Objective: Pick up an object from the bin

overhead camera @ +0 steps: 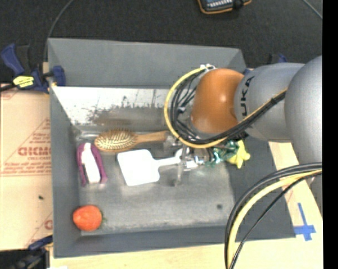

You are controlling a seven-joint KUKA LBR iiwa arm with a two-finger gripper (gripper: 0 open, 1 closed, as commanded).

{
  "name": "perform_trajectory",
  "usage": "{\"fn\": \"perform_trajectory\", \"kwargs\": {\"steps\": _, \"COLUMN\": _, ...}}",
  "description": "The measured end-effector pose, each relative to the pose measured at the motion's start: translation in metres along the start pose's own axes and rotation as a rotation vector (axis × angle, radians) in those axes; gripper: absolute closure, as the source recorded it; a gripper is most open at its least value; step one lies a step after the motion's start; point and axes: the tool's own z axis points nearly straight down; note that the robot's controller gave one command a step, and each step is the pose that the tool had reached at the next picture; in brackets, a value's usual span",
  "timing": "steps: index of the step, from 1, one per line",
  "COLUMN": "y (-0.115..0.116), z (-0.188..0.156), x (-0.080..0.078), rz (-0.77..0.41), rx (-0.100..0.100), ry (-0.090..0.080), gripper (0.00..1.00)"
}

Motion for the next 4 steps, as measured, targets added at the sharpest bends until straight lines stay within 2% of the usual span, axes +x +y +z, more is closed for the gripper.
{"fn": "perform_trajectory", "kwargs": {"steps": 1, "y": 0.0, "z": 0.005, "x": -0.004, "rz": 0.213, "rx": -0.002, "ry": -0.022, "gripper": 0.0}}
{"fn": "perform_trajectory", "kwargs": {"steps": 2, "y": -0.001, "z": -0.001, "x": -0.002, "rz": 0.023, "rx": 0.0, "ry": -0.007, "gripper": 1.0}}
{"fn": "perform_trajectory", "kwargs": {"steps": 4, "y": -0.001, "z": -0.008, "x": -0.002, "rz": 0.025, "rx": 0.0, "ry": -0.01, "gripper": 1.0}}
